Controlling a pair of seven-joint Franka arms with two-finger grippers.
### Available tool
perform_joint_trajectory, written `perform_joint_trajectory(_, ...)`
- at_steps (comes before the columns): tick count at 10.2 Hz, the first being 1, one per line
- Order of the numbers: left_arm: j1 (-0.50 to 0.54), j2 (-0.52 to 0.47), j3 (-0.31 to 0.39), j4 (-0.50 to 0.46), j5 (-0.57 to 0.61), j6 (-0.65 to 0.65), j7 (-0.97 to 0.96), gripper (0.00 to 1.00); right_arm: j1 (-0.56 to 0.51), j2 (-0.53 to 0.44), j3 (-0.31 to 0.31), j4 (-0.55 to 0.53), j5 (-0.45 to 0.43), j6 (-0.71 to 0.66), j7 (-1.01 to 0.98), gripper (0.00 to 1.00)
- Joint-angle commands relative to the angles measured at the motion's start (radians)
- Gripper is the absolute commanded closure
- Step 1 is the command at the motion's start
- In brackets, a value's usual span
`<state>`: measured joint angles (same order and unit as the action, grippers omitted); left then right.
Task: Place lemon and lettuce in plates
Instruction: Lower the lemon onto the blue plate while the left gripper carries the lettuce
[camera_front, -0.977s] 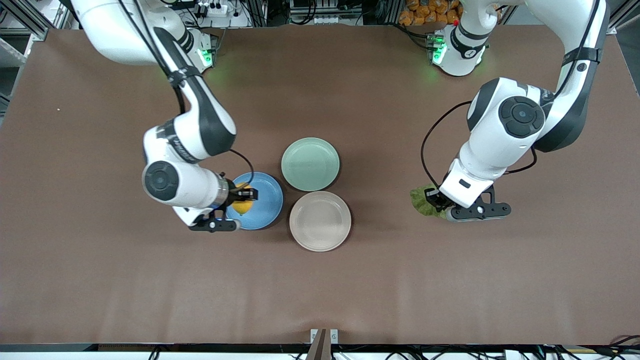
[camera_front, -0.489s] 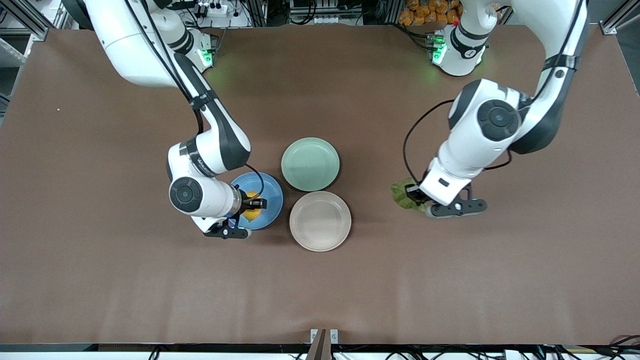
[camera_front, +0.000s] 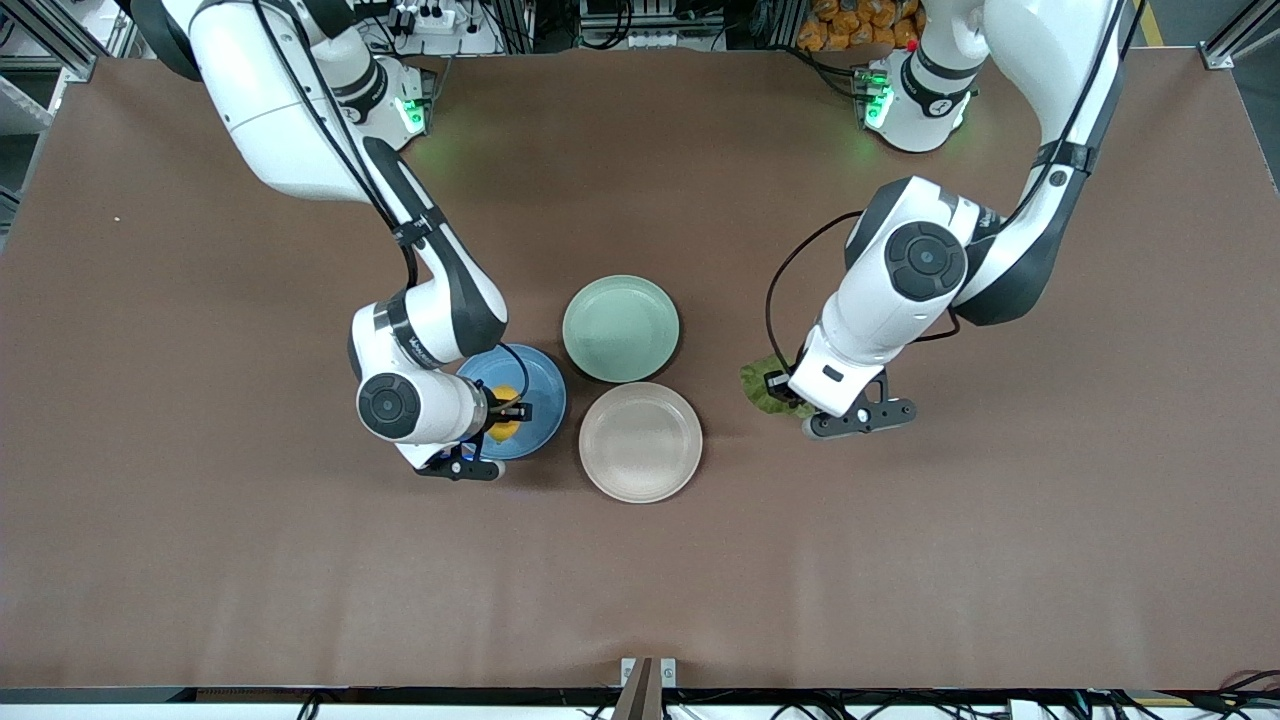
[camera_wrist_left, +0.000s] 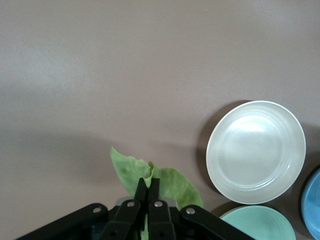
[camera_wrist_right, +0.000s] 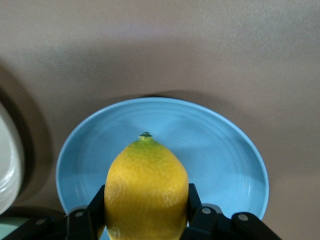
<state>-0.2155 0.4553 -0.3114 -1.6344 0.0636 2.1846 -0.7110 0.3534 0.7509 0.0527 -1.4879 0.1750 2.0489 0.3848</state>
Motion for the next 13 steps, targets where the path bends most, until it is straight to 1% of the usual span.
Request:
perform_joint_trajectory(1,-0.036,0.052,0.005,0.044,-0.013,0.027,-0.048,1.0,-0.007,0.01,0.01,-0.003,-0.005,0.01,0.023,0.4)
perform_joint_trajectory(3,-0.059,0.091,0.005,0.045,-0.013,0.095,-0.088,1.0,-0.008,0.008,0.01,-0.002,-0.005,0.001,0.026,0.0)
perform_joint_trajectory(5,-0.088,0.147,0.006,0.094,-0.014,0.156,-0.146,1.0,-0.02,-0.01,0.01,0.003,-0.006,-0.013,0.013,0.0)
perform_joint_trajectory(6,-0.12,0.181,0.009,0.132,-0.013,0.188,-0.185,1.0,-0.042,-0.033,0.012,0.011,-0.009,-0.07,-0.004,0.0)
perform_joint_trajectory(7,-0.145,0.216,0.012,0.158,-0.013,0.239,-0.229,1.0,-0.066,-0.074,0.012,0.02,-0.009,-0.123,-0.062,0.0)
perform_joint_trajectory(8,-0.166,0.241,0.014,0.162,-0.011,0.309,-0.26,1.0,-0.082,-0.135,0.006,0.024,-0.02,-0.183,-0.084,0.0)
perform_joint_trajectory(9,-0.192,0.267,0.015,0.162,-0.01,0.375,-0.298,1.0,-0.112,-0.178,-0.014,0.028,-0.02,-0.226,-0.09,0.0)
perform_joint_trajectory(10,-0.22,0.29,0.029,0.162,-0.008,0.427,-0.344,1.0,-0.147,-0.209,-0.017,0.028,-0.02,-0.263,-0.128,0.0)
perform_joint_trajectory(11,-0.267,0.302,0.075,0.162,-0.007,0.437,-0.37,1.0,-0.196,-0.249,-0.017,0.029,-0.02,-0.309,-0.214,0.0)
perform_joint_trajectory(12,-0.324,0.31,0.136,0.162,-0.01,0.438,-0.387,1.0,-0.224,-0.318,-0.028,0.025,-0.052,-0.326,-0.253,0.0)
perform_joint_trajectory(13,-0.365,0.318,0.173,0.162,-0.011,0.438,-0.406,0.81,-0.252,-0.367,-0.037,0.029,-0.104,-0.375,-0.257,0.0)
